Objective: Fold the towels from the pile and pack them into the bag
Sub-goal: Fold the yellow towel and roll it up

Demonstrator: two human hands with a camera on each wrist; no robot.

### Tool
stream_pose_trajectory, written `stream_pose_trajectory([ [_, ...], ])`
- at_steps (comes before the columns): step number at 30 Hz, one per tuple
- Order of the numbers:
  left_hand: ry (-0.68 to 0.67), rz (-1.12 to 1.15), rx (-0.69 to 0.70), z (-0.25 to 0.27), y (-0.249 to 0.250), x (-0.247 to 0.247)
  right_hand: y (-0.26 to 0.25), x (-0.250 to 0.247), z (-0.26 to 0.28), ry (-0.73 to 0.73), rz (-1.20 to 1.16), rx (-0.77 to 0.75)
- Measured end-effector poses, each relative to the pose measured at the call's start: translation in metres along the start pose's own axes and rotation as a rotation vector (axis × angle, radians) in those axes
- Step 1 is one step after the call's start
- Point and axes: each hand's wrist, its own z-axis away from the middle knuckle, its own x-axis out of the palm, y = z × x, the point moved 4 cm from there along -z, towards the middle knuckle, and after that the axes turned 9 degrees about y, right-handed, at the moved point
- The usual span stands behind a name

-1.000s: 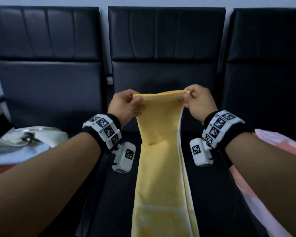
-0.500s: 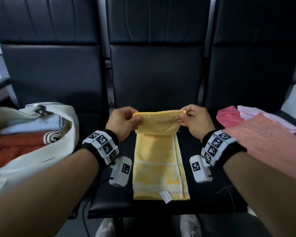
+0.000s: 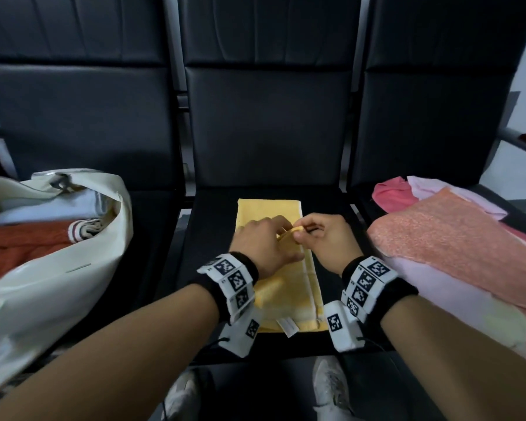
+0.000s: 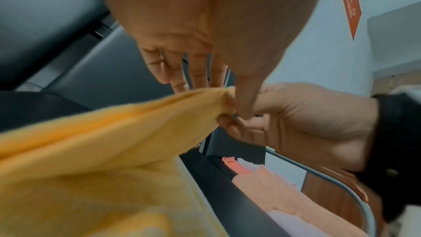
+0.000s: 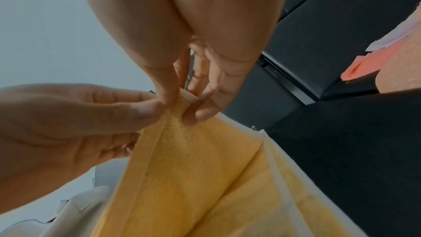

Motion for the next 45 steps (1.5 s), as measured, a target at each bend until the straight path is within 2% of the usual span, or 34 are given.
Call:
stream_pose_trajectory([
  [3,0.059,0.086,-0.056,0.000,0.003,0.011,0.003,0.000,0.009,0.008,-0.025,0.015],
  [8,0.057,0.086,-0.064,0.005,-0.003,0.024,0.021,-0.001,0.028,0.044,-0.071,0.161],
  [13,-0.008,0.092,-0.044,0.019,-0.004,0.041,0.041,0.000,0.055,0.125,0.161,0.265],
  [21,-0.037,0.095,-0.013,0.044,0.005,0.056,0.057,0.003,0.094,-0.024,0.446,0.438],
  [29,0.025,0.038,0.051,0.051,0.009,0.044,0.051,0.016,0.106,-0.097,0.502,0.452],
  [37,-0.021,0.047,0.034,0.060,0.008,0.059,0.056,-0.002,0.105,-0.071,0.388,0.522],
  [45,-0.009,0.078,0.028,0.059,0.012,0.070,0.058,-0.009,0.112,-0.018,0.326,0.540],
])
